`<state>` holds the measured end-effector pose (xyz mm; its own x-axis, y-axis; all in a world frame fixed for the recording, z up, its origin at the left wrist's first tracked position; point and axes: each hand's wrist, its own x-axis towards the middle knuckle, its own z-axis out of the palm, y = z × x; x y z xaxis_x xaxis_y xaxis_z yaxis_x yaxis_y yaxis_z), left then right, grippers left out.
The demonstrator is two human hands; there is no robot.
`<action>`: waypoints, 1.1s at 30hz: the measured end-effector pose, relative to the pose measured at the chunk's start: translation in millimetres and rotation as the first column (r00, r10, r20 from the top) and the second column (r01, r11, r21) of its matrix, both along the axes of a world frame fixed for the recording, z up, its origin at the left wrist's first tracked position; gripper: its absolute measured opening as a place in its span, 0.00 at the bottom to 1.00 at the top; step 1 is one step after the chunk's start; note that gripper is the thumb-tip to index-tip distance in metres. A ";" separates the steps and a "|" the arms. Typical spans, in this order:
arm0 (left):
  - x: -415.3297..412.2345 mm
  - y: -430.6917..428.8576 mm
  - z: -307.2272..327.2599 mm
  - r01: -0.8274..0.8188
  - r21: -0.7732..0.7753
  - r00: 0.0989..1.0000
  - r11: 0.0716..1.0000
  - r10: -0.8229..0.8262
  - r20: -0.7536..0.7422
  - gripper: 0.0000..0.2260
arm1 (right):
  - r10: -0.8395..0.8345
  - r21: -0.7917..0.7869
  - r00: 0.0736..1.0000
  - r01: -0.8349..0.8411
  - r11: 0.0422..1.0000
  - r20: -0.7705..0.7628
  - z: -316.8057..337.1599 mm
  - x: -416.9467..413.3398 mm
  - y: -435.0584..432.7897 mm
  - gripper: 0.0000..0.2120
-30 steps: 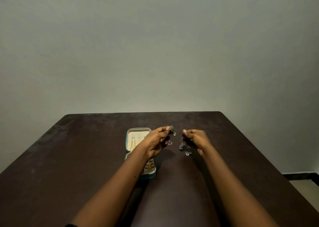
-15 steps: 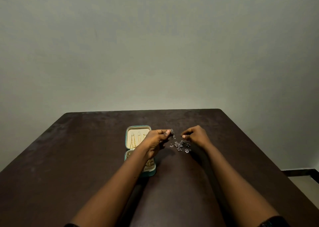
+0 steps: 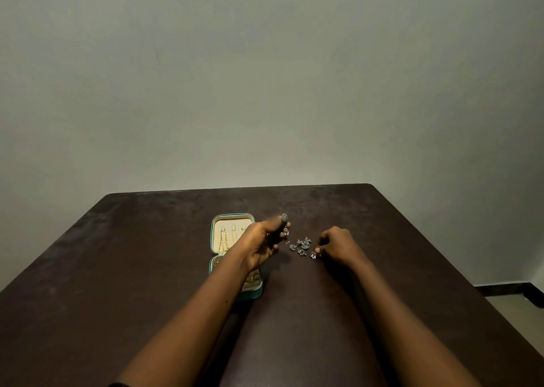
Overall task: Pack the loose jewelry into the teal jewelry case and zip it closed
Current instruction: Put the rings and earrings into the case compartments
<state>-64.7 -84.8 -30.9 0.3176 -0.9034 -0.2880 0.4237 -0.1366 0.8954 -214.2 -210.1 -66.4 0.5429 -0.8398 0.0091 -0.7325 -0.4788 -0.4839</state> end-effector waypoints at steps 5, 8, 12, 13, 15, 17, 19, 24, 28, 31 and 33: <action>2.1 0.4 -1.2 0.003 0.019 0.995 1.000 -0.004 0.100 0.10 | -0.017 -0.027 1.000 0.017 0.999 -0.002 -5.6 2.1 -0.8 0.07; -0.7 0.9 0.2 -0.029 0.001 0.987 1.000 0.028 0.158 0.09 | -0.021 -0.021 1.000 0.021 1.000 -0.001 -8.1 3.1 0.5 0.07; -1.8 0.1 1.2 -0.054 -0.004 0.977 0.999 0.054 0.208 0.07 | -0.053 0.069 0.983 0.042 0.997 0.174 -6.6 2.3 4.0 0.05; -1.0 -0.3 0.8 -0.055 -0.004 0.975 0.998 0.055 0.217 0.06 | -0.088 0.124 0.965 0.059 0.990 0.246 -5.2 2.3 4.7 0.08; 0.5 -0.7 -0.1 -0.061 -0.004 0.971 0.998 0.060 0.230 0.06 | -0.165 0.270 0.904 0.058 0.961 0.394 -1.5 2.8 6.8 0.13; 0.7 -0.3 0.3 -0.064 -0.006 0.970 0.998 0.064 0.236 0.06 | -0.211 0.391 0.839 -0.003 0.920 0.501 5.2 2.7 9.0 0.15; -0.3 0.5 1.4 -0.065 -0.007 0.970 0.998 0.064 0.234 0.06 | -0.261 0.489 0.780 -0.066 0.870 0.569 13.5 1.0 11.2 0.13; -0.6 0.7 3.4 -0.076 -0.010 0.974 0.997 0.077 0.212 0.07 | -0.454 0.699 0.620 -0.222 0.680 0.639 31.3 2.5 16.6 0.11; 0.7 0.2 6.1 -0.061 -0.033 0.987 0.998 0.065 0.149 0.08 | -0.530 0.759 0.571 -0.296 0.579 0.627 44.4 6.0 25.3 0.10; 0.7 1.3 10.9 -0.071 -0.080 0.997 0.994 0.070 -0.011 0.09 | -0.564 0.766 0.526 -0.347 0.541 0.637 53.2 9.0 32.0 0.09; 0.5 3.2 15.3 -0.082 -0.095 0.993 0.992 0.073 -0.096 0.09 | -0.594 0.767 0.485 -0.401 0.501 0.642 57.7 13.5 35.5 0.10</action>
